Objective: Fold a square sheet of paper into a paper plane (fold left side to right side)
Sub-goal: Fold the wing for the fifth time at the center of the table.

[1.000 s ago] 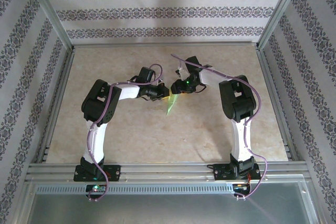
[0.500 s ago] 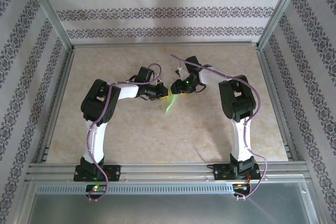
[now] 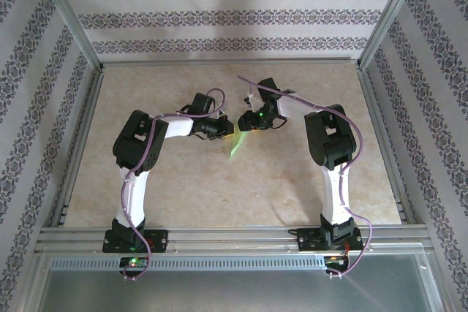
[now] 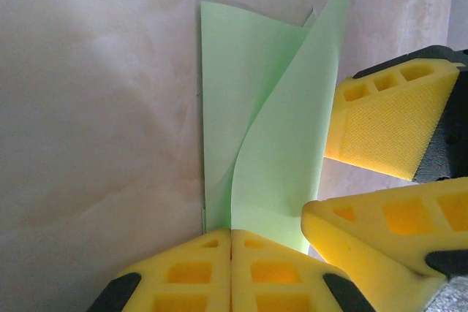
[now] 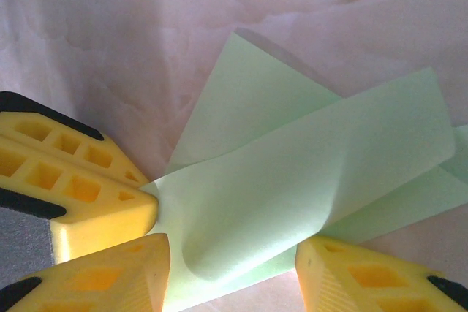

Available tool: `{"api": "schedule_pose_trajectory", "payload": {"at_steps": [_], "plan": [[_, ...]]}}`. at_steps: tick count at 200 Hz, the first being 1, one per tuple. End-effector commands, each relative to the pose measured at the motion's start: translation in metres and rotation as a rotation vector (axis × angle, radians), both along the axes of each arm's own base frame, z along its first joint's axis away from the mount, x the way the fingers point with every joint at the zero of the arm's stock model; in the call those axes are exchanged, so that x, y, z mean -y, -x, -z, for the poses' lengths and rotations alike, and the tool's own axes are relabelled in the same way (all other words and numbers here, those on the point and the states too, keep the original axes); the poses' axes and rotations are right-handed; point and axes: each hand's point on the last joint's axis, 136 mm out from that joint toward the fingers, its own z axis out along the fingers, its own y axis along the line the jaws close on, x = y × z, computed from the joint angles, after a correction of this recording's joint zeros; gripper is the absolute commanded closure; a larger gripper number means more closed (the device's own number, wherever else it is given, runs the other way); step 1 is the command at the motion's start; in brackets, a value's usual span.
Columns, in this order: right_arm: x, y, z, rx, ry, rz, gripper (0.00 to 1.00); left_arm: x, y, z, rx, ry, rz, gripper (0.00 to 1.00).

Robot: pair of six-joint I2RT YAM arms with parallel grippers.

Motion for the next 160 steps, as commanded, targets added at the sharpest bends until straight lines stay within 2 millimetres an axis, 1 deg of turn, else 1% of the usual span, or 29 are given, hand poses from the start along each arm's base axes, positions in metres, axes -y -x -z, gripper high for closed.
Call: {"api": "schedule_pose_trajectory", "payload": {"at_steps": [1,60,77,88,126,160], "plan": [[-0.005,0.013,0.014,-0.054,0.025,-0.028,0.48,-0.014,-0.003,0.023,-0.017,-0.079,-0.002,0.93],[-0.011,0.005,-0.003,-0.045,-0.039,-0.008,0.48,-0.020,0.006,0.043,-0.047,-0.136,0.006,0.93],[-0.010,0.001,-0.009,-0.038,-0.056,0.005,0.47,-0.023,0.010,0.049,-0.057,-0.168,0.009,0.94],[-0.008,-0.001,-0.014,-0.033,-0.068,0.016,0.47,-0.027,0.012,0.053,-0.065,-0.189,0.007,0.96],[-0.006,-0.005,-0.028,-0.019,-0.108,0.036,0.46,-0.033,0.014,0.060,-0.071,-0.236,0.005,0.96],[-0.002,-0.005,-0.031,-0.016,-0.107,0.048,0.46,-0.036,0.016,0.064,-0.078,-0.271,0.009,0.97]]}}
